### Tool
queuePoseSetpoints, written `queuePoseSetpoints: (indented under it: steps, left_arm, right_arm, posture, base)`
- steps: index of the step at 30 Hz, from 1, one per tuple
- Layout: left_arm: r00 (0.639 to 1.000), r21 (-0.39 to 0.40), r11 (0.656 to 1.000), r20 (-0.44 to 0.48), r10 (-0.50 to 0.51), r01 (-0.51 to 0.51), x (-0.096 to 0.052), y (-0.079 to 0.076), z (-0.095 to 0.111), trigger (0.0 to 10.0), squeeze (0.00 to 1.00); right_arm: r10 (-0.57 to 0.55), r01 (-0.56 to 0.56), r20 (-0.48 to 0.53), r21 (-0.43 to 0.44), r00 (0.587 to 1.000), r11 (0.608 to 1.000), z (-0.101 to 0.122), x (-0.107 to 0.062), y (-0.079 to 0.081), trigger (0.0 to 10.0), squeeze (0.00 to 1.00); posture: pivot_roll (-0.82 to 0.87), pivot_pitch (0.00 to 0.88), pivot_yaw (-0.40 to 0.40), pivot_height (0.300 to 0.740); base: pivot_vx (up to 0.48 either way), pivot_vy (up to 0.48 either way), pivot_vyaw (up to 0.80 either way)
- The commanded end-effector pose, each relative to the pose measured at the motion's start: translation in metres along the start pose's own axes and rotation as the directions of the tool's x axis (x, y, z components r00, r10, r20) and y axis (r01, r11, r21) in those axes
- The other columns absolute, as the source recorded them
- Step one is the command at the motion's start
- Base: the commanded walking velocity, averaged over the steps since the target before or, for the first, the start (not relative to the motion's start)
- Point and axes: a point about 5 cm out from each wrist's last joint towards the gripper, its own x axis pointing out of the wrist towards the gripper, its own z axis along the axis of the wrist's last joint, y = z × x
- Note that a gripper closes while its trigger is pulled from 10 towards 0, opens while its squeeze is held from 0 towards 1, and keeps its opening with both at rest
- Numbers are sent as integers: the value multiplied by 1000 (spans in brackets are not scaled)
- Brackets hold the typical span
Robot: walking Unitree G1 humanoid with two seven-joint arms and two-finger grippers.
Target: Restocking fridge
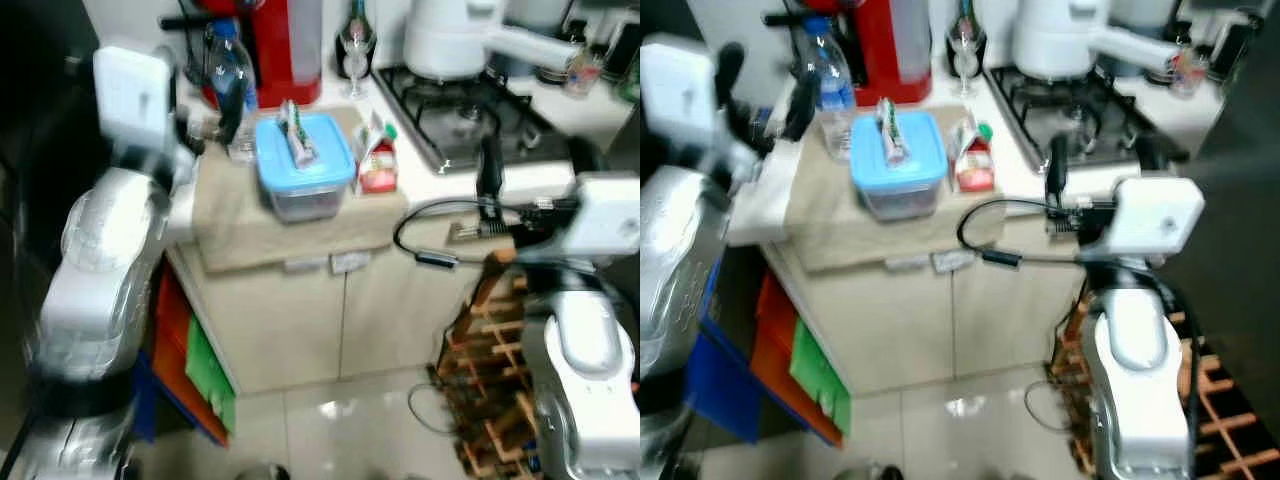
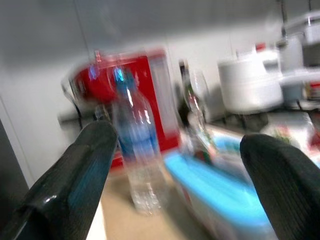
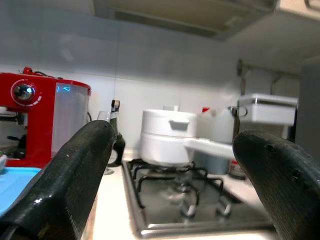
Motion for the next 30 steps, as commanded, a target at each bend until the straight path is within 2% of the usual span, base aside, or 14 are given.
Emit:
queuePoseSetpoints:
  steps: [1,3,6,7,8,11,15,25,30]
  left_arm:
    - [999,1,1000,50,9,-9,2,-14,8,10000,0]
    - [994,-88,991,36,100,-96,8,-19,5,10000,0]
    - [991,-99,987,31,133,-130,13,-17,1,10000,0]
    - [986,-119,981,39,160,-155,19,-16,3,10000,0]
    - [986,-119,981,39,160,-155,19,-16,3,10000,0]
    - [984,-142,978,70,166,-155,24,-16,16,10000,0]
    - [981,-138,977,85,173,-160,26,-18,21,10000,0]
    - [968,-132,977,167,187,-166,49,-16,44,10000,0]
    - [962,-129,974,180,206,-185,59,-7,52,10000,0]
  right_arm:
    - [51,-51,30,11,998,999,6,5,6,10000,78]
    - [82,-83,52,16,995,996,7,16,11,10000,78]
    - [98,-100,71,27,993,995,9,26,14,10000,75]
    - [127,-131,83,41,988,991,10,35,18,10000,78]
    - [127,-131,83,41,988,991,10,35,18,10000,78]
    - [143,-148,76,60,987,987,10,42,20,10000,78]
    - [148,-152,69,63,987,986,8,43,20,10000,78]
    - [137,-142,72,73,988,987,3,51,21,10000,78]
    - [139,-144,72,73,988,987,1,53,21,10000,78]
  posture:
    - [-40,0,14,740]
    - [-38,0,-3,740]
    - [-34,0,-19,740]
    - [-30,0,-24,740]
    - [-30,0,-24,740]
    - [-25,0,-39,740]
    - [-26,0,-38,740]
    - [-24,0,-35,740]
    - [-22,0,-37,740]
  base:
    - [0,0,0]
    - [0,0,0]
    - [285,-334,0]
    - [360,-311,0]
    - [360,-311,0]
    - [380,-287,0]
    - [391,-272,0]
    - [412,-172,0]
    - [430,0,0]
